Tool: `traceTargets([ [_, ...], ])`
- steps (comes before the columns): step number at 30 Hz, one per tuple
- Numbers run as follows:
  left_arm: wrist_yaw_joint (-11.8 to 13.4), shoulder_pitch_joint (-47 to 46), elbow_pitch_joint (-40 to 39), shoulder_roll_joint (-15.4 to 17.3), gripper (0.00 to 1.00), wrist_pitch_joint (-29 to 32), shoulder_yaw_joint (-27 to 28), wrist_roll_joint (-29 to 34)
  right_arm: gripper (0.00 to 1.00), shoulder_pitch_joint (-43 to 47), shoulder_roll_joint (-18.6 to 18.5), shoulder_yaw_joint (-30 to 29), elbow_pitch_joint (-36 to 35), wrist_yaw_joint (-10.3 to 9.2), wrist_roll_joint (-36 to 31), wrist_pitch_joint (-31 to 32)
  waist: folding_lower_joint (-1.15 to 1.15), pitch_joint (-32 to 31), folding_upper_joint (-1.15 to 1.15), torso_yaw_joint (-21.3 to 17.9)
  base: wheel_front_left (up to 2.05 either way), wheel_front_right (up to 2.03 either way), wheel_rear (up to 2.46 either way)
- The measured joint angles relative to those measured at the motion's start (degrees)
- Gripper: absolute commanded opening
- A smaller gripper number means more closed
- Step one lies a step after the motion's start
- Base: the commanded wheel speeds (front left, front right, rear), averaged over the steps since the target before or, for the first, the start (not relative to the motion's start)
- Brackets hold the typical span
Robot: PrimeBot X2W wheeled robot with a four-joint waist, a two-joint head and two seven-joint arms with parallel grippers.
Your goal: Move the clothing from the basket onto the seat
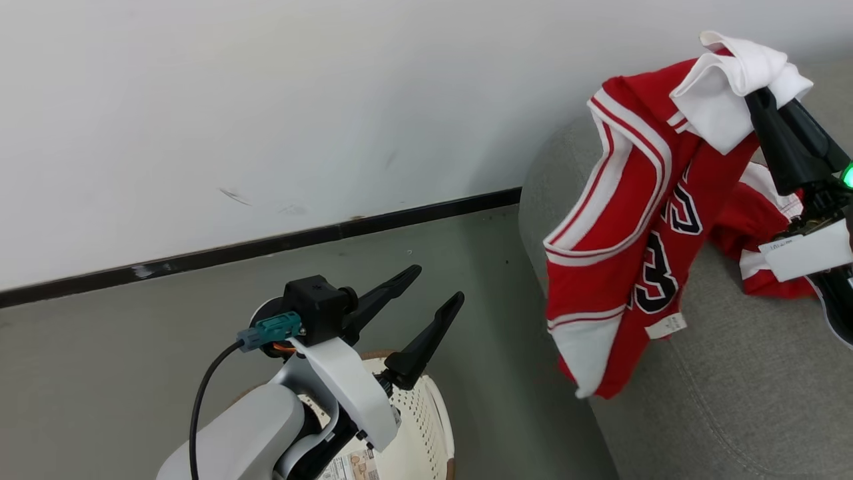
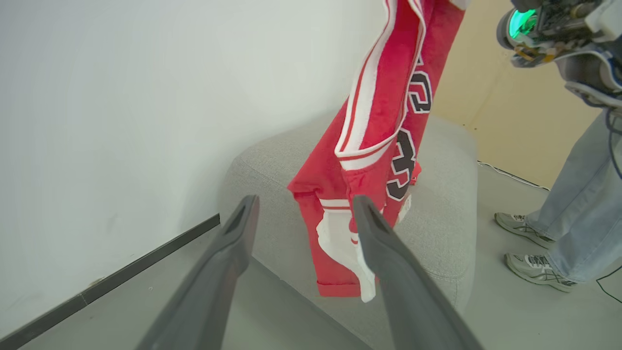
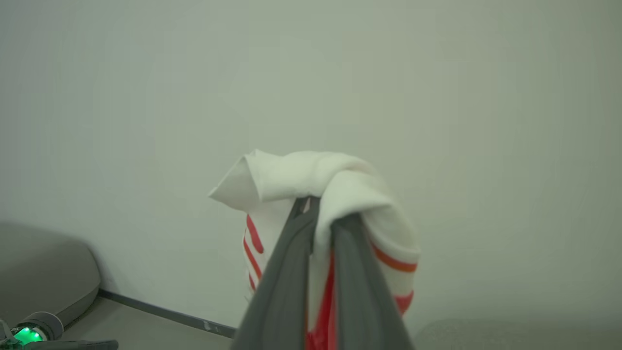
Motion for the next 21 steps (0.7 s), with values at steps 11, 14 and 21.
traceTargets([
  [11,0.0,0.7,-0.2,0.1,1.00,0.0,-0.4,0.4,0.00,0.5,-2.4,-2.6,-4.1,0.00,-2.7,0.0,0.00,0.3,0.00,-3.4,0.00,0.00,0.00],
  [14,0.1,1.2,-0.2,0.3,1.00,0.0,-0.5,0.4,0.00,0.0,-3.8,-3.8,-4.6,0.00,-3.3,-0.1,0.00,0.4,0.00,-4.2,0.00,0.00,0.00],
  [21,0.5,1.2,-0.5,0.8,1.00,0.0,-0.5,0.4,0.00,-2.4,-7.3,-6.7,-5.2,0.00,-3.4,-0.2,0.00,1.0,0.00,-5.8,0.00,0.00,0.00],
])
